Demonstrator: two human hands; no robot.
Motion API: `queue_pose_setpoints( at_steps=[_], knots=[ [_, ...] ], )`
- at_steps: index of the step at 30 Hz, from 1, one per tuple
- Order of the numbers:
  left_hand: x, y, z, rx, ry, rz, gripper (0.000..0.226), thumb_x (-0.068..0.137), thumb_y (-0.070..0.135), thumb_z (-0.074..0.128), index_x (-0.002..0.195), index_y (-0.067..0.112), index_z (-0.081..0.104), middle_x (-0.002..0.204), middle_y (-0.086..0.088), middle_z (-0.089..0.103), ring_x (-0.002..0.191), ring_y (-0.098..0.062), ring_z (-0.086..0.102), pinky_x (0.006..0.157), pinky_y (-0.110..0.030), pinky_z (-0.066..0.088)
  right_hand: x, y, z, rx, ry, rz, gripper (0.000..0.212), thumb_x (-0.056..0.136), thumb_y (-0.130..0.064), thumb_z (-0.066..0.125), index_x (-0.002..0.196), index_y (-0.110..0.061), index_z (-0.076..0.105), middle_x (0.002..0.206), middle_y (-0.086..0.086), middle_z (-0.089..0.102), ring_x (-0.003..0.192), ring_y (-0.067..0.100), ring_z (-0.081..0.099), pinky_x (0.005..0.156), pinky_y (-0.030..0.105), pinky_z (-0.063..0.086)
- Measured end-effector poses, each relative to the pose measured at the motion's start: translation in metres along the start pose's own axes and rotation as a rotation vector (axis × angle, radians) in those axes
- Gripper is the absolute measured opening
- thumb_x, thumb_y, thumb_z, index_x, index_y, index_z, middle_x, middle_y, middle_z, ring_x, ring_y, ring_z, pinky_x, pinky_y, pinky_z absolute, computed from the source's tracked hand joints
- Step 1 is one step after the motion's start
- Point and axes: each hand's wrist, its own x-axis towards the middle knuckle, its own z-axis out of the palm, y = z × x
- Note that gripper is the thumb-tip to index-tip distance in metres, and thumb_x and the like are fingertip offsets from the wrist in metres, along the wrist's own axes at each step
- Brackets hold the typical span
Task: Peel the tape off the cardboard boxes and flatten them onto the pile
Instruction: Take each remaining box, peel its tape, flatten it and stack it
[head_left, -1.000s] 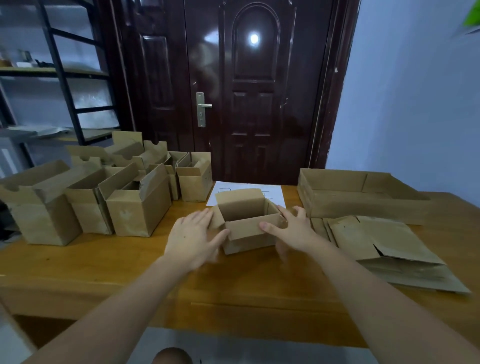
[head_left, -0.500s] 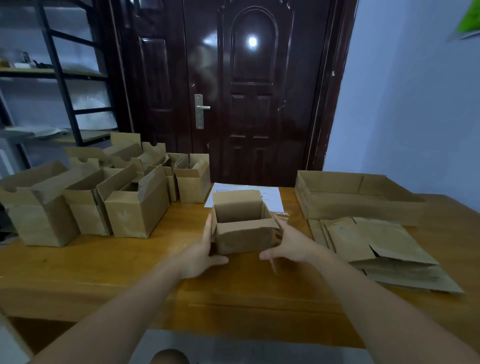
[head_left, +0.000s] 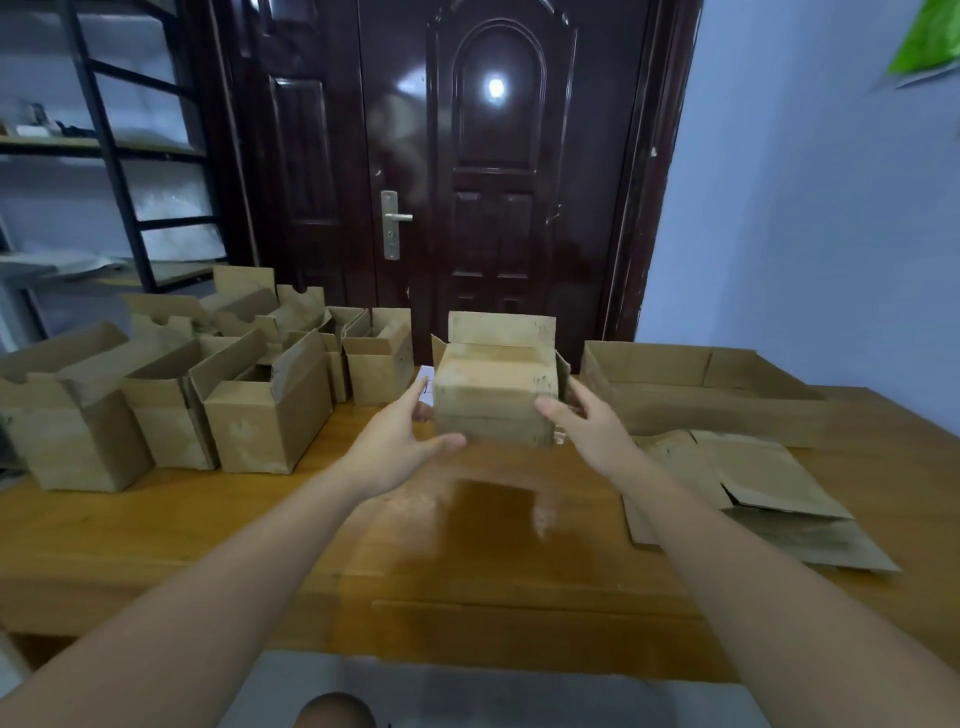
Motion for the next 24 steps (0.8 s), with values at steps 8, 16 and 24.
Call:
queue_pose_setpoints(
  at_steps=[8, 16, 24],
  knots=[
    [0.001, 0.007, 0.003, 0.046, 0.143, 0.018, 0.057, 0.100, 0.058, 0.049, 0.148, 0.026, 0.052, 0.136, 0.011, 0.052, 0.123, -0.009, 0.051, 0.103, -0.035, 0.047, 0.007, -0.013, -0.013, 0.119, -0.083, 0.273, 0.089, 0.084, -0.088, 0.039, 0.154, -0.033, 0.041, 0.151, -0.008, 0.045, 0.137, 0.023, 0.045, 0.118, 0.049, 0.031],
    [-0.004, -0.002, 0.024, 0.306, -0.050, -0.129, 0.061, 0.094, 0.074, 0.044, 0.118, 0.024, 0.069, 0.102, 0.007, 0.068, 0.091, -0.011, 0.064, 0.081, -0.038, 0.060, 0.000, 0.015, 0.014, -0.037, -0.044, 0.447, 0.080, 0.096, -0.074, 0.039, 0.148, -0.015, 0.049, 0.146, 0.007, 0.052, 0.118, 0.024, 0.051, 0.093, 0.034, 0.039],
    [0.001, -0.026, 0.028, 0.219, 0.050, -0.103, 0.076, 0.072, 0.061, 0.084, 0.133, 0.035, 0.047, 0.129, 0.015, 0.051, 0.117, -0.008, 0.053, 0.097, -0.036, 0.054, 0.017, 0.038, 0.032, -0.281, 0.191, 0.206, 0.064, 0.098, -0.068, 0.042, 0.131, -0.018, 0.062, 0.126, 0.005, 0.059, 0.115, 0.025, 0.056, 0.094, 0.040, 0.050]
  ],
)
